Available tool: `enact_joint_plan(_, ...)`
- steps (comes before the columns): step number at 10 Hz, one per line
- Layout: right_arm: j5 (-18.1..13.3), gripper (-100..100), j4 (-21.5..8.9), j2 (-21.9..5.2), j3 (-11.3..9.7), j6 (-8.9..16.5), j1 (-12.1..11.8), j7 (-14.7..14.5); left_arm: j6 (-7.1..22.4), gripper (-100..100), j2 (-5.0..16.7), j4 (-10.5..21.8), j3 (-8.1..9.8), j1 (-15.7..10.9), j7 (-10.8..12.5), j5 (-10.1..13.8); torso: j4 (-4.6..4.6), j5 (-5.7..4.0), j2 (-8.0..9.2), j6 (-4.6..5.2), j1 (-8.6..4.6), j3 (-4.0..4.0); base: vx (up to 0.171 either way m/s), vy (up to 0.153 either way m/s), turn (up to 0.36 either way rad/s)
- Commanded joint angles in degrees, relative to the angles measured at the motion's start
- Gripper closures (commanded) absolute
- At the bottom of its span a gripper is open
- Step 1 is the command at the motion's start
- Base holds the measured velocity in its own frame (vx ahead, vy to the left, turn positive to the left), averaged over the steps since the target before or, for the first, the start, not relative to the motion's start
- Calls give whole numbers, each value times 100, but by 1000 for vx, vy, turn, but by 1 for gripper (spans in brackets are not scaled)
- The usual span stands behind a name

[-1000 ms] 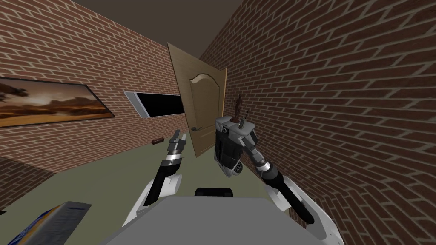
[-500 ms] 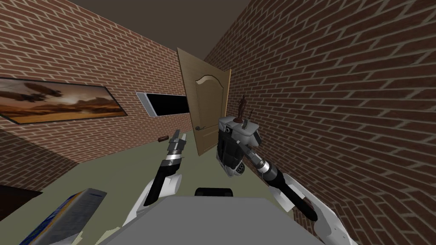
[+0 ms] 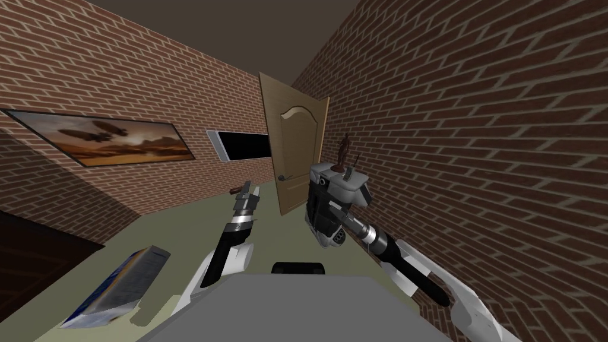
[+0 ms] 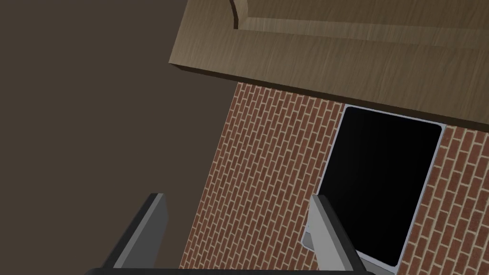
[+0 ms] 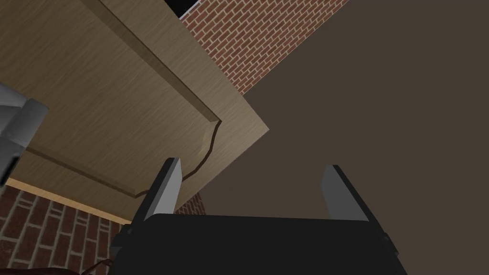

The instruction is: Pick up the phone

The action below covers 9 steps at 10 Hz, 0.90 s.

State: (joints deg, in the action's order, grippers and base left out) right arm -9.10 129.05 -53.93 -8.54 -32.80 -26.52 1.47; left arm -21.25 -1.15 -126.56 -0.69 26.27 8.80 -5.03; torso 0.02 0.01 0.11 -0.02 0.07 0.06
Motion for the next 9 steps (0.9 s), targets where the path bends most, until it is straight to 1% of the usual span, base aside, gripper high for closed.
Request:
enact_joint_plan(1,-74,-100,-36,-286,-29,11,32,18,0,0,0,0,0,0,0,0,0,0,0,0,0,0,-45,34,153)
enact_joint_plan(2,-74,-100,-36,-460,-29,11,32,18,0,0,0,0,1,1,0,0,2,1,4,6,0,3,-20,16,-28)
enact_joint_plan(3,-245,-100,-147,-637,-85,-16,48,37,0,0,0,0,1,2,0,0,1,-1,0,8,-6,1,-38,38,268)
enact_joint_plan(4,-245,-100,-147,-809,-85,-16,48,37,0,0,0,0,0,0,0,0,1,0,2,0,1,2,-37,36,143)
enact_joint_plan(5,-245,-100,-147,-990,-85,-16,48,37,0,0,0,0,1,1,0,0,2,1,3,7,1,2,-15,20,-33)
enact_joint_plan(6,-245,-100,-147,-1074,-85,-16,48,37,0,0,0,0,1,2,0,0,1,0,-1,8,-5,0,-3,6,-28)
enact_joint_plan(7,-423,-100,-268,-1298,-142,-47,62,58,0,0,1,0,1,2,0,0,0,-2,-5,7,-10,-2,-34,24,272)
enact_joint_plan(8,-423,-100,-268,-1452,-142,-47,62,58,0,0,0,0,0,0,0,0,0,-1,-1,1,-5,-1,-38,30,160)
enact_joint_plan(9,-423,-100,-268,-1636,-142,-47,62,58,0,0,0,0,1,1,0,0,1,0,2,7,-3,2,-16,21,-14)
